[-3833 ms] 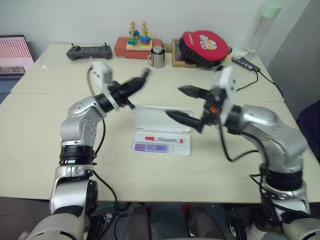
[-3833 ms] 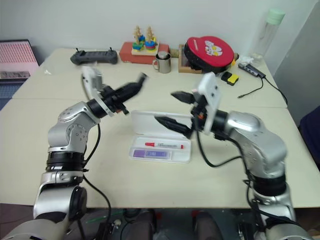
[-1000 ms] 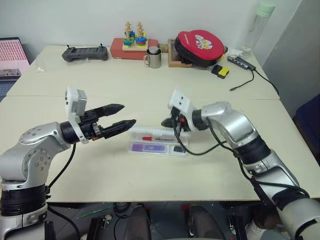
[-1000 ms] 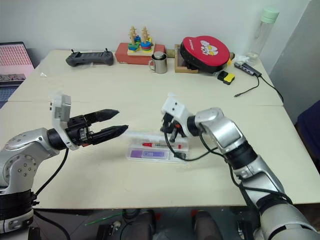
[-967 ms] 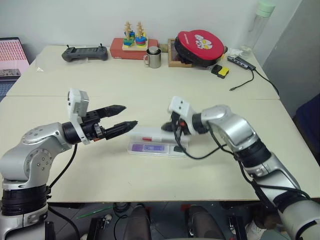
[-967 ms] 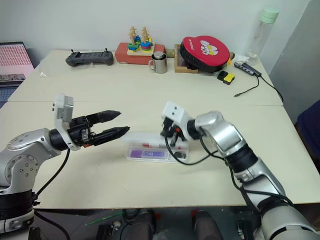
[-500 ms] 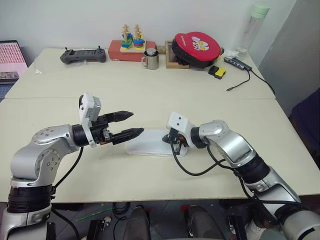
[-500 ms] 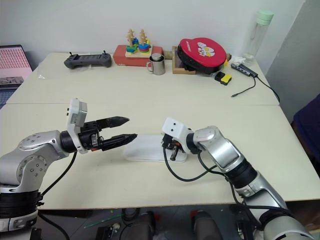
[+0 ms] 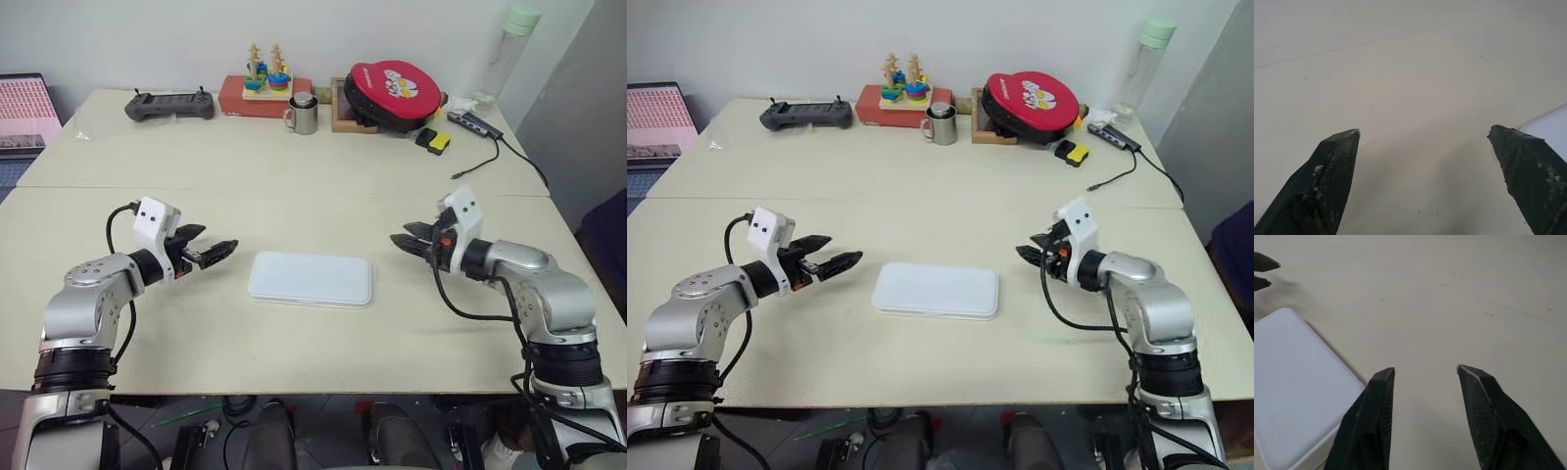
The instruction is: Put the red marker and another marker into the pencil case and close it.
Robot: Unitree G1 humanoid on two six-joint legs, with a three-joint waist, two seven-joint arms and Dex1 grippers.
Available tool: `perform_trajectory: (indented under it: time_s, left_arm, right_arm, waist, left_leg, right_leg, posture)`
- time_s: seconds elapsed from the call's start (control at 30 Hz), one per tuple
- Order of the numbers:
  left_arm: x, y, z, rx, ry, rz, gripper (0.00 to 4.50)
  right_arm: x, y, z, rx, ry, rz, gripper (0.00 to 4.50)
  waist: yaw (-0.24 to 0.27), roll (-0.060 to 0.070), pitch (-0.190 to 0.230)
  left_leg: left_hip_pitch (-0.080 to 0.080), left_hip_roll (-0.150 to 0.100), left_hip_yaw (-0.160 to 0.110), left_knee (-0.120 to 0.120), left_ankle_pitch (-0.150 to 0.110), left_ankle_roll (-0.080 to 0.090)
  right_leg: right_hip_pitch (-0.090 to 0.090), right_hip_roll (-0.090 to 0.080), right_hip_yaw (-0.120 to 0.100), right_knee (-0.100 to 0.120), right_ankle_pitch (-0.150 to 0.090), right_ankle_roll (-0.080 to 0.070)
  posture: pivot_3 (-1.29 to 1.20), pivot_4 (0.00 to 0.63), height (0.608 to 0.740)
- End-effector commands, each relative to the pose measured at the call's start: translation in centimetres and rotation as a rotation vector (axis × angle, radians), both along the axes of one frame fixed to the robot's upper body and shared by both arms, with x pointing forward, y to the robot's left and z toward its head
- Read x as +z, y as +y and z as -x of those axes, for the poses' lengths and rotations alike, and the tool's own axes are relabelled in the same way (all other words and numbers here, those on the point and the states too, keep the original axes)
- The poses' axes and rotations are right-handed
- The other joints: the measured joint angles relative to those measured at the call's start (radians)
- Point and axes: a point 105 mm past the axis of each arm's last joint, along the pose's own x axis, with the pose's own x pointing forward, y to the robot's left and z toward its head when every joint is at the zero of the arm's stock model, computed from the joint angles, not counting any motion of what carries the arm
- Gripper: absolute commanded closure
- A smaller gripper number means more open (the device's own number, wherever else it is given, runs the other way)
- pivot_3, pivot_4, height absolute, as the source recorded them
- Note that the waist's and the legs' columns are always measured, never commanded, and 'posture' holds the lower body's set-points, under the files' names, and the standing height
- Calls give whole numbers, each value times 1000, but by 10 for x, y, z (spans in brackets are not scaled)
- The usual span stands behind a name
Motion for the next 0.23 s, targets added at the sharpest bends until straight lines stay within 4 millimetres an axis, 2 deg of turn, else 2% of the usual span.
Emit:
perform_trajectory:
  time_s: [0.03, 0.2, 0.23]
  left_arm:
    - [20, 12, -3, 13, -66, -39, 0]
    - [21, 16, -1, 18, -72, -47, 0]
    - [21, 16, -1, 17, -72, -44, 0]
  right_arm:
    - [8, -13, 4, -29, -40, 28, 1327]
    - [7, -16, 3, -41, -41, 37, 127]
    - [7, -16, 2, -41, -40, 38, 23]
  waist:
    - [0, 0, 0]
    - [0, 0, 0]
    - [0, 0, 0]
  left_leg:
    - [0, 0, 0, 0, 0, 0]
    - [0, 0, 1, 1, 0, 0]
    - [0, 0, 1, 1, 0, 0]
  right_leg:
    - [0, 0, 0, 0, 0, 0]
    - [0, 0, 1, -1, 0, 1]
    - [0, 0, 1, 0, 0, 1]
  posture:
    - [0, 150, 740]
    - [0, 150, 740]
    - [0, 150, 740]
